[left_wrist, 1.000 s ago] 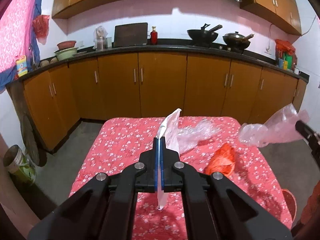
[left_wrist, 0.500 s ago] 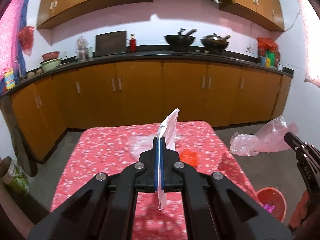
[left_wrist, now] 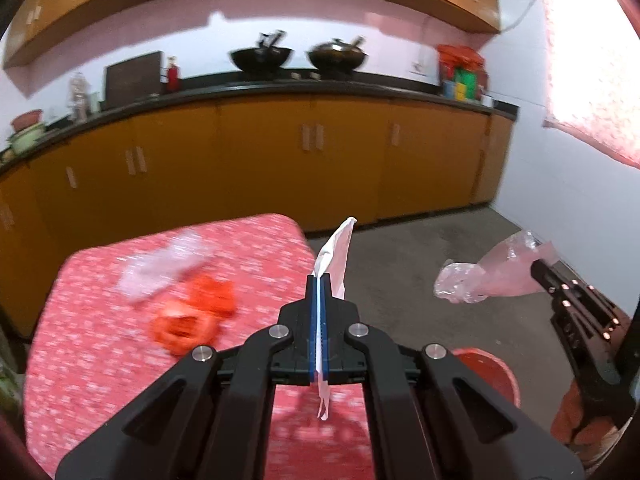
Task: Collect trash
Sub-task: 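Carry both items over the orange basket and release them inside, then move both tools back to the table toward the red bag and bubble wrap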
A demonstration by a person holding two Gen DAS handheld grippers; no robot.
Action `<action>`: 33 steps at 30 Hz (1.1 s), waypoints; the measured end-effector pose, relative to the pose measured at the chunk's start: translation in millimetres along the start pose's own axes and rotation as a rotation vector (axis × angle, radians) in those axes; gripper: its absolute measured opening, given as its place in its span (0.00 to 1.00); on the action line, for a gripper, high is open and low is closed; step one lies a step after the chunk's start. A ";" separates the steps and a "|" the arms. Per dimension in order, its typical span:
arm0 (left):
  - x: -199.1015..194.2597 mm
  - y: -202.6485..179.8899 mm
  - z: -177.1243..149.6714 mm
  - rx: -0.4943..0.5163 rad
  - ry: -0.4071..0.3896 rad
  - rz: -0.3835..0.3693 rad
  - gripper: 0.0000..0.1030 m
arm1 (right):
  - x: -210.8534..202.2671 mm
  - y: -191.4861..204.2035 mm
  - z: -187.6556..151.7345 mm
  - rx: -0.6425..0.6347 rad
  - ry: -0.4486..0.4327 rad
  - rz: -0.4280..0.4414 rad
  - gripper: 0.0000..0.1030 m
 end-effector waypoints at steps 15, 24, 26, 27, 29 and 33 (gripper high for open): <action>58.3 -167.2 -114.0 0.111 0.221 -0.232 0.01 | 8.3 -126.4 -135.9 0.049 0.210 -0.144 0.02; 85.4 -218.5 -163.7 0.201 0.325 -0.260 0.01 | 28.7 -151.4 -190.5 0.101 0.300 -0.123 0.02; 90.5 -223.8 -169.7 0.206 0.345 -0.261 0.01 | 32.4 -154.7 -198.2 0.107 0.311 -0.110 0.03; 92.9 -226.3 -172.8 0.206 0.355 -0.261 0.01 | 33.4 -155.5 -199.9 0.110 0.314 -0.106 0.04; 98.7 -230.1 -177.1 0.200 0.370 -0.261 0.01 | 36.2 -157.3 -200.6 0.116 0.315 -0.104 0.05; 109.2 -235.3 -180.0 0.180 0.412 -0.271 0.02 | 37.5 -165.0 -203.1 0.136 0.317 -0.111 0.16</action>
Point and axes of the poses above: each gripper's, at about its wrist camera, not at the fingertips, and x roughly the way its jaws point, y to its left, z to its top, the point moved 8 cm from there along x, roughly the way its jaws point, and after that the axes turned 4 degrees about z, right-handed, at the moved point
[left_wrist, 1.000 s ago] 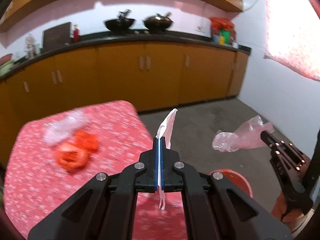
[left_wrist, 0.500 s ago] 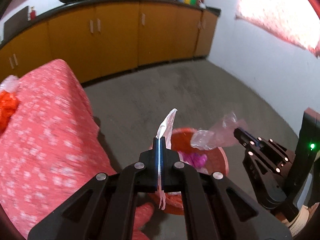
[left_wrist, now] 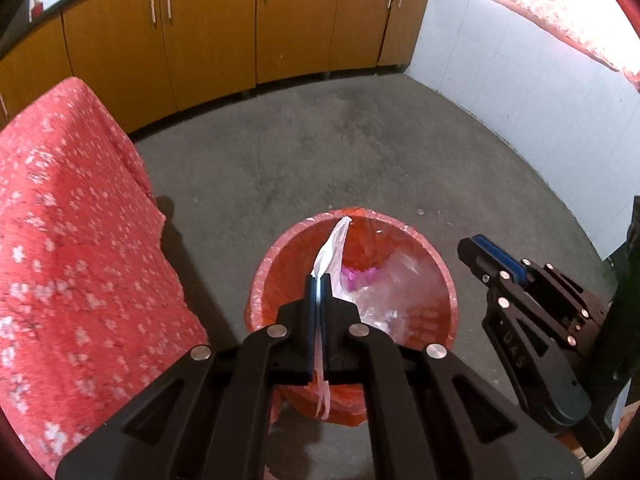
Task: Collect trash
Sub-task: 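Move both tools back to the table toward the red bag and bubble wrap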
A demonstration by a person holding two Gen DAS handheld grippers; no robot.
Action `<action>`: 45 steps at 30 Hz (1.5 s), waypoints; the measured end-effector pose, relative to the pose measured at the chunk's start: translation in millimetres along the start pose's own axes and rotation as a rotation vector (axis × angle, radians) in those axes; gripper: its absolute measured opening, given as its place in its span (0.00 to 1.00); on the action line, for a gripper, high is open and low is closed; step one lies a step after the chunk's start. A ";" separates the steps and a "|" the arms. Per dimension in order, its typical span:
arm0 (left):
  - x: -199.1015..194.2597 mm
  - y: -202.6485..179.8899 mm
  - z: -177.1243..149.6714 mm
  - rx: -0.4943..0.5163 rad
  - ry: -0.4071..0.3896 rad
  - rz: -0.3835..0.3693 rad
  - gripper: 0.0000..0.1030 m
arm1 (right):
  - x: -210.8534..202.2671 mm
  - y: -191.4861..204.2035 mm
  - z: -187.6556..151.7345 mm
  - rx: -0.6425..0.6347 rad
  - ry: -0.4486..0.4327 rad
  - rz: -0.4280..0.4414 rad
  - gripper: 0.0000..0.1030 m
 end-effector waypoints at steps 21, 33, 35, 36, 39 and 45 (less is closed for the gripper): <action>-57.0 55.8 16.1 -0.104 -0.124 0.045 0.35 | -25.5 10.5 30.2 -0.017 -0.049 -0.021 0.32; -170.6 246.2 -25.0 -0.299 -0.261 0.366 0.48 | -60.2 160.7 100.9 -0.147 -0.132 0.194 0.45; -184.5 288.1 -40.2 -0.347 -0.257 0.447 0.49 | -62.4 203.6 108.7 -0.161 -0.117 0.268 0.45; -191.0 305.3 -42.3 -0.367 -0.255 0.479 0.49 | -62.0 220.6 110.6 -0.166 -0.110 0.296 0.46; -213.0 361.6 -62.3 -0.438 -0.253 0.576 0.53 | -62.9 284.3 113.6 -0.192 -0.085 0.379 0.46; -241.9 431.4 -90.9 -0.518 -0.269 0.654 0.55 | -55.0 397.5 102.0 -0.238 -0.024 0.490 0.47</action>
Point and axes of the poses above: each gripper's, at about its wrist camera, not at the fingertips, and x roughly the way its jaws point, y to its left, z to its top, the point moved 8 cm from there along x, roughly the way its jaws point, and after that the axes turned 4 degrees about z, right-handed, at the moved point
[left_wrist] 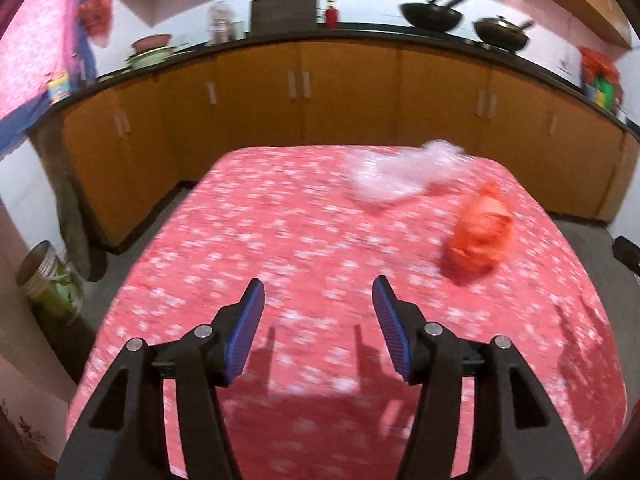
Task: Collect trash
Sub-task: 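Move both tools back to the table toward the red bag and bubble wrap, then grasp the red bag with the right gripper while the left gripper grasps the bubble wrap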
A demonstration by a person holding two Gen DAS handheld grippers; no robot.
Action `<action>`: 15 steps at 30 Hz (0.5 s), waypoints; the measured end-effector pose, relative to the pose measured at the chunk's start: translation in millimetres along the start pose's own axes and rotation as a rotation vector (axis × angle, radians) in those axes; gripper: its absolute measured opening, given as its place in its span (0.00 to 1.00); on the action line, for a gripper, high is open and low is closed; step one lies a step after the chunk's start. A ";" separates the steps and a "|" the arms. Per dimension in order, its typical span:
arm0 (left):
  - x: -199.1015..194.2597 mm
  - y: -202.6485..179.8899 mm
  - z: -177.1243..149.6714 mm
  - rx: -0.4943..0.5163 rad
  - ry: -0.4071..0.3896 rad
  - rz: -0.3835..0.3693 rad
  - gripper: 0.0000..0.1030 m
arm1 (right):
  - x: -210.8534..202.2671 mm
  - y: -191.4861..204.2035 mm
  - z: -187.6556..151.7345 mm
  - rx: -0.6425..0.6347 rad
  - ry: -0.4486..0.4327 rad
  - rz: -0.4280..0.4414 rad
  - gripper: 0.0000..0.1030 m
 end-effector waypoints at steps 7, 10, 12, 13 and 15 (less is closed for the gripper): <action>15.7 42.6 11.2 -0.064 -0.018 0.013 0.56 | 59.6 69.1 9.5 -0.029 0.019 0.020 0.50; 23.7 54.7 12.8 -0.095 -0.015 0.011 0.56 | 81.2 82.4 11.7 -0.043 0.033 -0.004 0.54; 28.1 58.2 14.7 -0.111 -0.014 0.005 0.56 | 92.5 85.9 10.6 -0.057 0.048 -0.026 0.54; 31.1 58.2 16.5 -0.115 -0.014 0.000 0.56 | 96.0 86.2 9.0 -0.064 0.056 -0.035 0.54; 37.0 55.7 22.9 -0.114 -0.022 -0.009 0.56 | 102.6 84.5 4.2 -0.078 0.072 -0.055 0.53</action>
Point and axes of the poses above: each gripper's, at about its wrist camera, not at the fingertips, and x roughly the way its jaws point, y to its left, z to its top, the point moved 8 cm from there along x, roughly the way its jaws point, and after that the axes turned 4 degrees about z, right-handed, at the moved point
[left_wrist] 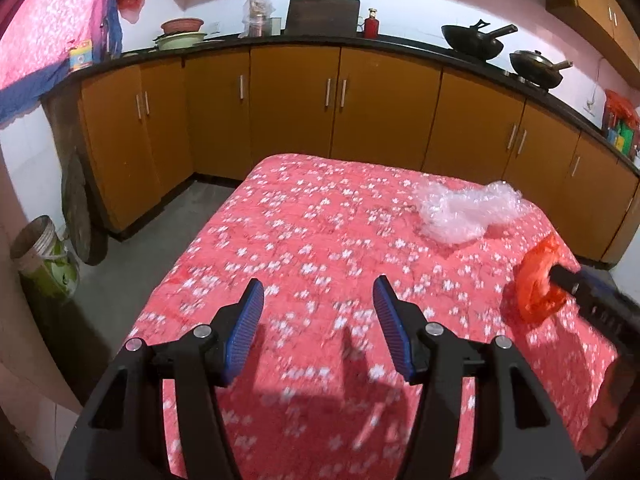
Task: Collect trash
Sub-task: 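Grasp the red bag with the right gripper while the left gripper grasps the bubble wrap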
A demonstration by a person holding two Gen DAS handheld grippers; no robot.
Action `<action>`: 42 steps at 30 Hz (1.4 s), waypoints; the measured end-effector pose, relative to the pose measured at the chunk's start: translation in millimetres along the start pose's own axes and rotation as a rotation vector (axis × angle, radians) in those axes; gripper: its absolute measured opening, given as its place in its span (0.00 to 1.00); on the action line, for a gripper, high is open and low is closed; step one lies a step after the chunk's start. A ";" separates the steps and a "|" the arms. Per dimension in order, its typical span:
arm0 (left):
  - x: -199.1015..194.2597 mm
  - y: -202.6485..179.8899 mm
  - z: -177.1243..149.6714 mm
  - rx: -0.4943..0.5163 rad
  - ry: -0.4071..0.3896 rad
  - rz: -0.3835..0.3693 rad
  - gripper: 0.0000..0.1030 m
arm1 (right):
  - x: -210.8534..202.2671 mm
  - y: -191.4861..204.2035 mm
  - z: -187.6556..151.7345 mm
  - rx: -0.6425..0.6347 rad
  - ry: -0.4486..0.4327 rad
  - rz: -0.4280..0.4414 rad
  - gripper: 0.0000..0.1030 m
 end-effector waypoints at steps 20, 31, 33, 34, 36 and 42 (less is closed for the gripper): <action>62.9 -118.8 33.7 0.157 0.001 -0.111 0.64 | -18.1 -73.3 -3.8 0.072 -0.042 -0.071 0.08; 111.0 -139.9 36.1 0.194 0.132 -0.072 0.39 | -21.6 -80.1 -5.8 0.086 -0.049 -0.050 0.08; 111.9 -143.4 32.9 0.212 0.147 -0.089 0.07 | -21.9 -81.0 -5.6 0.087 -0.050 -0.049 0.08; 110.4 -144.0 32.6 0.215 0.139 -0.092 0.06 | -21.9 -80.9 -5.5 0.086 -0.051 -0.049 0.08; 101.9 -144.4 33.8 0.232 0.105 -0.087 0.02 | -22.3 -79.6 -5.5 0.080 -0.053 -0.052 0.08; 70.1 -131.0 36.6 0.229 0.059 -0.081 0.01 | -28.6 -76.4 -4.3 0.067 -0.065 -0.068 0.08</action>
Point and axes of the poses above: each gripper's, at about its wrist camera, not at the fingertips, and x roughly the way its jaws point, y to its left, z to its top, the point moved 8 cm from there along x, roughly the way its jaws point, and after that the axes turned 4 degrees about z, right-handed, at the moved point
